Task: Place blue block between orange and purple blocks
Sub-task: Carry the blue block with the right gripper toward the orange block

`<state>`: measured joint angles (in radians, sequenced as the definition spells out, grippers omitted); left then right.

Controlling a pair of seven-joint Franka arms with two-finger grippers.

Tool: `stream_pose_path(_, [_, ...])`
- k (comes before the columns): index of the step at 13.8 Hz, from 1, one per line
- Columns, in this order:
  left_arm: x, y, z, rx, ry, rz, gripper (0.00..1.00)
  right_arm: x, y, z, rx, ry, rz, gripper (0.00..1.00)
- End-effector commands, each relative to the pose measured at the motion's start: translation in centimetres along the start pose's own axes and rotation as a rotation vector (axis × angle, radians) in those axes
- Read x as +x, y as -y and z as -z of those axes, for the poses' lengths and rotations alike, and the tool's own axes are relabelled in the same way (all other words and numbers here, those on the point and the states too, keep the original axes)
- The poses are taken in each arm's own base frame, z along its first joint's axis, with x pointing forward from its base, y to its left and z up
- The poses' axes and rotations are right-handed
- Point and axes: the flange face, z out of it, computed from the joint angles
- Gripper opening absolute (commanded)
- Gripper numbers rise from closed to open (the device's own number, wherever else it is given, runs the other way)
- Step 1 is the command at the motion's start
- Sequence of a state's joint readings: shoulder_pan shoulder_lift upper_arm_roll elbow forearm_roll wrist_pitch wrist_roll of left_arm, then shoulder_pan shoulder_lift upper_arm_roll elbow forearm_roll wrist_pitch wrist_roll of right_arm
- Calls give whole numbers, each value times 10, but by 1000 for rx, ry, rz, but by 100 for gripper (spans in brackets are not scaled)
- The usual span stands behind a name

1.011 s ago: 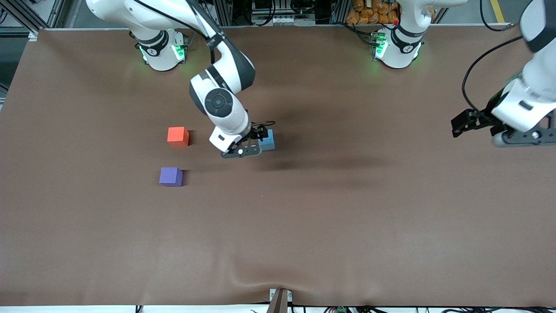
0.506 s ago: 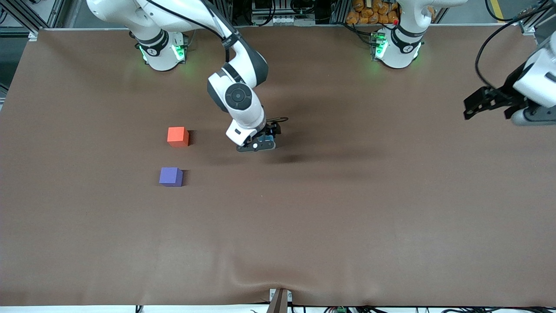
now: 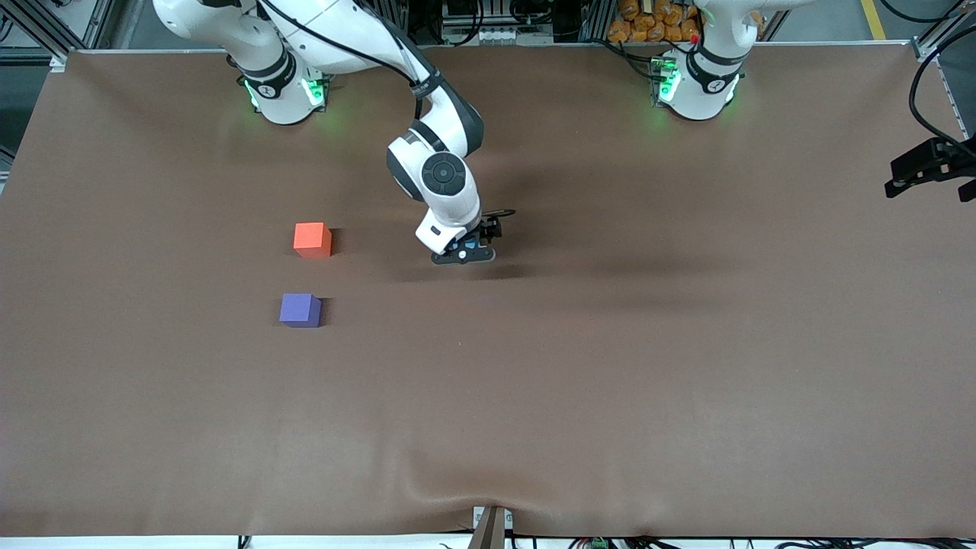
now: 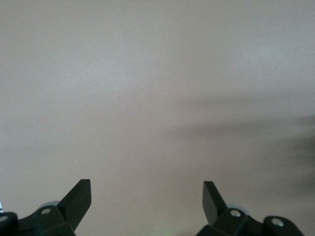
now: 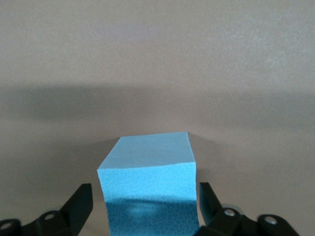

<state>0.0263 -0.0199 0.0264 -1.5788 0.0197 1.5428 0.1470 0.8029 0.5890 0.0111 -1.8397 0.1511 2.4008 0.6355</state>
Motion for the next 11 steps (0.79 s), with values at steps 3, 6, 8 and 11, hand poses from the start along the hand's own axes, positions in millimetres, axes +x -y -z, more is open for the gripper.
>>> stream_pose_path(3, [-1,-45,11,1,-10,0,100,40,0,77,-21,25,-63,0])
stream_pose_path(6, [-8,-79,23,13,-31,28,100,71,-42,146,3,9,-157,0])
stream_pose_path(8, [-10,-114,22,9,-18,22,100,84,-87,176,-9,33,-234,0])
stream_pose_path(11, [-14,-115,21,13,2,10,100,81,-171,197,-62,50,-305,0])
